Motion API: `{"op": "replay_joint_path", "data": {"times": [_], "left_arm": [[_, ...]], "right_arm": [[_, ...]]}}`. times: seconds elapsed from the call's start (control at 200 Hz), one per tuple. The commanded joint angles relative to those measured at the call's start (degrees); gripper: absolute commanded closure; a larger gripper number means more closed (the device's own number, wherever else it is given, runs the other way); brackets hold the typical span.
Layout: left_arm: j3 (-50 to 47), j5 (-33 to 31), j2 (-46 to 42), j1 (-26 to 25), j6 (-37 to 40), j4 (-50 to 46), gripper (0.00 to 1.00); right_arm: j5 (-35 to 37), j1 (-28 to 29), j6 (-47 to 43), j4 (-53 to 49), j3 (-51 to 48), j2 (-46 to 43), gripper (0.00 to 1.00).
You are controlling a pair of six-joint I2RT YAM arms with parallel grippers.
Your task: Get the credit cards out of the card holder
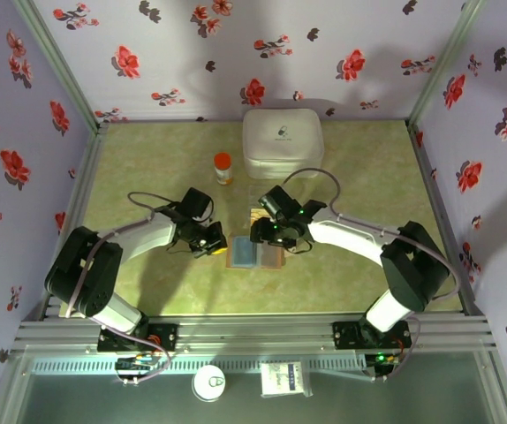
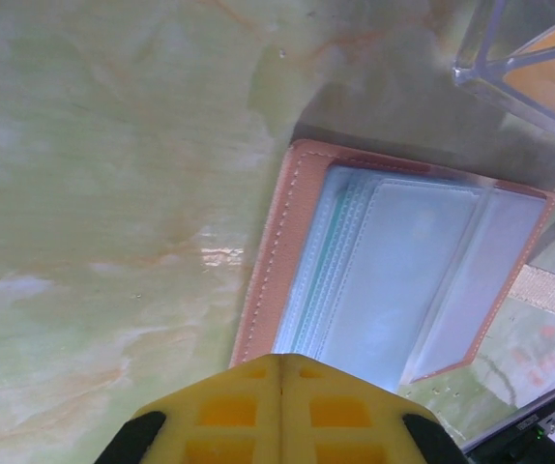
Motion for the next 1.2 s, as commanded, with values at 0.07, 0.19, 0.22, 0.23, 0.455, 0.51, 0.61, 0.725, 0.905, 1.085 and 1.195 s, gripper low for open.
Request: {"op": "replay_joint_path", "data": {"times": [0.07, 0.19, 0.22, 0.23, 0.455, 0.51, 0.61, 0.725, 0.905, 1.085, 1.195], "left_arm": [[-0.2, 1.3, 2.7, -0.7, 0.5, 1.6, 0.99], [-0.4, 0.7, 4.3, -0.7, 0.9, 1.2, 1.00], [-0.5, 0.4, 4.6, -0.7, 1.0, 1.2, 1.00], [-0.6, 0.3, 4.7, -0.7, 1.0, 1.2, 1.00], [-1.1, -0.6, 5.7, -0.7, 1.5, 0.7, 1.00], [-1.0, -1.0, 5.7, -0.7, 1.6, 0.3, 1.00], [-0.8, -1.4, 5.8, -0.7, 1.9, -0.2, 1.00], [-0.7, -1.4, 6.2, -0.7, 2.0, -0.2, 1.00], [-0.8, -1.5, 6.3, -0.7, 2.0, -0.3, 1.00], [-0.2, -1.6, 6.2, -0.7, 2.3, -0.9, 1.00], [0.0, -1.8, 5.6, -0.7, 2.4, -1.4, 1.00]], "right_arm": [[-7.5, 1.6, 4.9, 10.1, -0.7, 4.4, 0.48], [-8.3, 1.9, 5.9, 12.3, -1.1, 6.5, 0.53], [-8.3, 1.9, 5.9, 12.5, -1.2, 6.9, 0.54], [-8.4, 1.9, 5.9, 12.6, -1.2, 7.0, 0.54], [-9.3, 1.9, 6.1, 14.0, -2.2, 8.9, 0.60], [-9.5, 1.9, 6.3, 14.3, -2.8, 9.1, 0.60], [-8.4, 1.9, 5.9, 13.5, -3.1, 9.0, 0.61], [-7.4, 1.9, 5.2, 12.1, -3.1, 8.8, 0.60], [-5.3, 1.8, 4.1, 9.4, -3.3, 7.7, 0.60], [-4.9, 1.4, 3.9, 9.0, -3.9, 6.7, 0.61], [-4.6, 1.3, 4.0, 9.2, -4.4, 6.3, 0.60]]}}
